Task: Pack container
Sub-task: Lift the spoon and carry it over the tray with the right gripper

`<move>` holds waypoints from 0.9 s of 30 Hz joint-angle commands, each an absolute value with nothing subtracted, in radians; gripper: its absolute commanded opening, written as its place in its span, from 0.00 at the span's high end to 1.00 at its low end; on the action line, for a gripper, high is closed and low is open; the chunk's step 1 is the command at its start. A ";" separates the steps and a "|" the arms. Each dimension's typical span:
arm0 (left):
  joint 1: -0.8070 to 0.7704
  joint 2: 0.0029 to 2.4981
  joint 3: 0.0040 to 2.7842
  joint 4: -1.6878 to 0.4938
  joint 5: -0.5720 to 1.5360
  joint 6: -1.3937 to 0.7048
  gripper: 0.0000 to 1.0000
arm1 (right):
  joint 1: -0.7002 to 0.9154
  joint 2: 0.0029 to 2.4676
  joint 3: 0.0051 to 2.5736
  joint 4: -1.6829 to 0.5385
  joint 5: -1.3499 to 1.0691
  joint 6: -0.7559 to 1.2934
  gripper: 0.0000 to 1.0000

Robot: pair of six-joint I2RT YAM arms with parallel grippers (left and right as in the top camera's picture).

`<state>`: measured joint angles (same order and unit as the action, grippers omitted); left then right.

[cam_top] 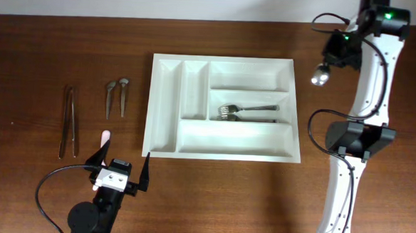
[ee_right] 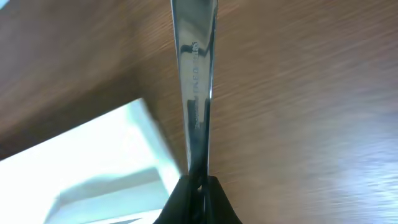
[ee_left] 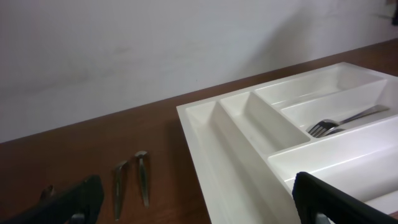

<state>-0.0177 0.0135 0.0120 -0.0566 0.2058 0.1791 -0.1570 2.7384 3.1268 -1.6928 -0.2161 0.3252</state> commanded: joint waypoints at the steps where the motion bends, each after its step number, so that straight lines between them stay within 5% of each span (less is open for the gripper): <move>1: -0.022 0.006 0.009 -0.062 0.206 0.174 0.01 | -0.098 2.695 3.142 -1.697 -0.263 0.442 0.96; 7: -0.022 0.006 0.009 -0.062 0.206 0.174 0.01 | -0.013 2.695 3.142 -1.690 -0.258 0.538 0.96; 27: -0.022 0.006 0.009 -0.062 0.206 0.174 0.01 | 0.203 2.700 3.112 -1.699 -0.189 1.527 0.96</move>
